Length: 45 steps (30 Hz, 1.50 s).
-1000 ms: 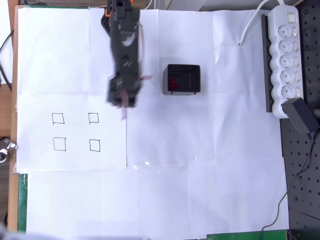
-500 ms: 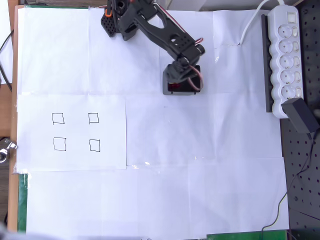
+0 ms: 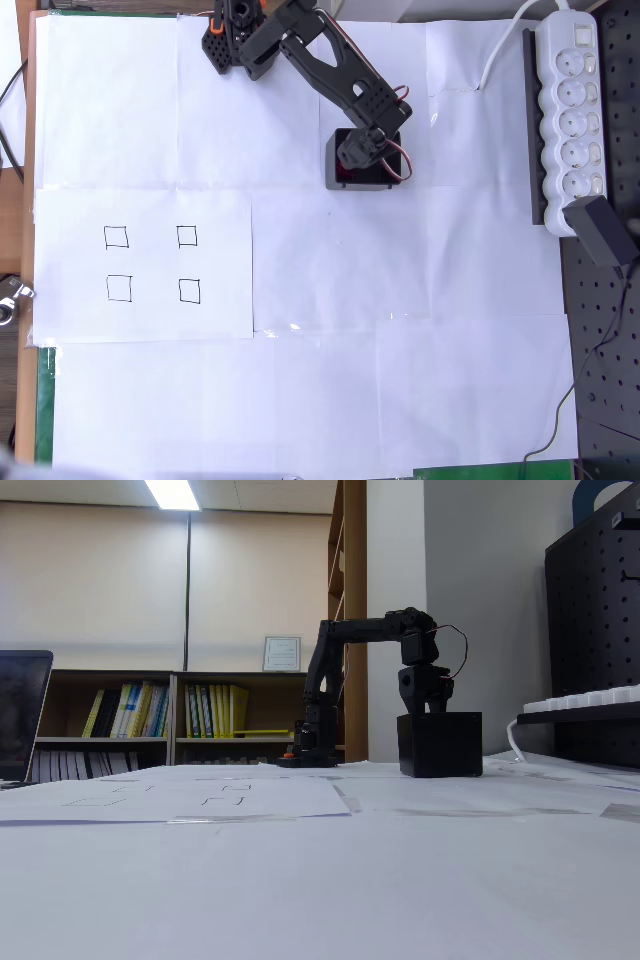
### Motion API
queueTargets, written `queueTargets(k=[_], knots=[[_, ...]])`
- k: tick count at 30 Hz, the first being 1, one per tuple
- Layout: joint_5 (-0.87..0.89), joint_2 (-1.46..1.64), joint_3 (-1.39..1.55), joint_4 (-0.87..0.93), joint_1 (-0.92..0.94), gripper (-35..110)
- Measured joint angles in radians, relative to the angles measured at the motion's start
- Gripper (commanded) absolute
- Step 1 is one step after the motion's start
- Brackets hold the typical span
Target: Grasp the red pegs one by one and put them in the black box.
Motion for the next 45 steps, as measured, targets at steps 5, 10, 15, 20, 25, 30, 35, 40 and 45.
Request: queueTargets(k=[5,10,15,20,25,30,35,40,45], knots=[[-0.037,-0.063,0.267,0.152,0.005,16],[0.106,-0.38,0.201,0.097,0.163,16],[0.321,-0.752,-0.341,-0.242,0.522,12],[0.439,-0.986,-0.887,-0.399,0.744,0],[0.43,-1.273,-1.307,-0.468,0.782,0],[0.402,-1.563,-1.652,-0.532,0.775,0],[0.428,-1.723,-1.73,-0.42,0.77,0],[0.419,-1.805,-1.73,-0.216,0.77,0],[0.347,-1.861,-1.73,-0.144,0.778,0]])
